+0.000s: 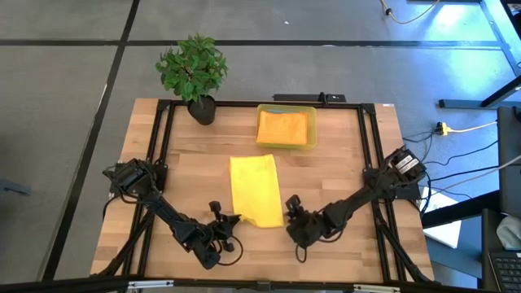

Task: Fold microfiber towels
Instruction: Fold the yellow microfiber towel

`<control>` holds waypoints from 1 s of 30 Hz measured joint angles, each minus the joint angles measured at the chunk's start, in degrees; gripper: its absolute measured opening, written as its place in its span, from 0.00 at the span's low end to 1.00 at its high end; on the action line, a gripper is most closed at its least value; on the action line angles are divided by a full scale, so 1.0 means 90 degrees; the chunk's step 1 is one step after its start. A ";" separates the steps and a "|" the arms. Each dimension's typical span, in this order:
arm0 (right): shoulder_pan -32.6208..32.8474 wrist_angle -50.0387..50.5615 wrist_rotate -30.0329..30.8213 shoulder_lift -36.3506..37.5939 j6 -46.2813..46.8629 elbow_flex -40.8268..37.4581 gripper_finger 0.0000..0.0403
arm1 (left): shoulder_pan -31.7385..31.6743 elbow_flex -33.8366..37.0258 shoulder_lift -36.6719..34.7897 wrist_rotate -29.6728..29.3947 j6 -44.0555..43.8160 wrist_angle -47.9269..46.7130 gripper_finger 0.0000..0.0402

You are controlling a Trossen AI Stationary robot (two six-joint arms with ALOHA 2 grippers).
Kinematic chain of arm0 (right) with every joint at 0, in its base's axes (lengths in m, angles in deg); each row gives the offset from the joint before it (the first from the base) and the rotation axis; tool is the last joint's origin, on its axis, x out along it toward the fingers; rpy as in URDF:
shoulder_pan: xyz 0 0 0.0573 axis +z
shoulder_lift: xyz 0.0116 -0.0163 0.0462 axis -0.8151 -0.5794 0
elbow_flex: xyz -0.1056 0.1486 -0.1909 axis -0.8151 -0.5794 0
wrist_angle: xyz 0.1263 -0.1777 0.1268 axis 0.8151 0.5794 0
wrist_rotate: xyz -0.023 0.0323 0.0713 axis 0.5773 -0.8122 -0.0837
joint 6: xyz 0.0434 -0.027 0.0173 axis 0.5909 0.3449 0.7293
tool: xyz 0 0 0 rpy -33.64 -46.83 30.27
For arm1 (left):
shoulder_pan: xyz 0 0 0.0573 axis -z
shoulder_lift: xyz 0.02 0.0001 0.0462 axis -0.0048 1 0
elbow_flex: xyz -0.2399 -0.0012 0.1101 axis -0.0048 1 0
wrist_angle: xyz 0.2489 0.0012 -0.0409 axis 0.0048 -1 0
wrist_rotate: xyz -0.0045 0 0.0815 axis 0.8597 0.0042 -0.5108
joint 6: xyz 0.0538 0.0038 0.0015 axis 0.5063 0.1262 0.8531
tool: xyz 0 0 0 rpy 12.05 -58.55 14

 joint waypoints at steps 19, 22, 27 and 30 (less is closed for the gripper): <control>-0.0025 -0.2003 0.0261 0.0032 -0.1525 -0.0981 0.53 | -0.0053 0.0000 0.0000 0.0237 0.0002 0.0000 0.00; -0.0038 -0.2198 0.0242 0.0020 -0.1814 -0.0981 0.58 | -0.0053 0.0000 0.0000 0.0237 0.0002 0.0000 0.00; -0.0040 -0.2427 0.0112 0.0005 -0.2000 -0.0986 0.59 | -0.0053 0.0000 0.0000 0.0237 0.0005 0.0000 0.00; -0.0037 -0.2489 0.0032 0.0005 -0.1995 -0.0986 0.57 | -0.0053 0.0000 0.0000 0.0237 0.0005 0.0000 0.00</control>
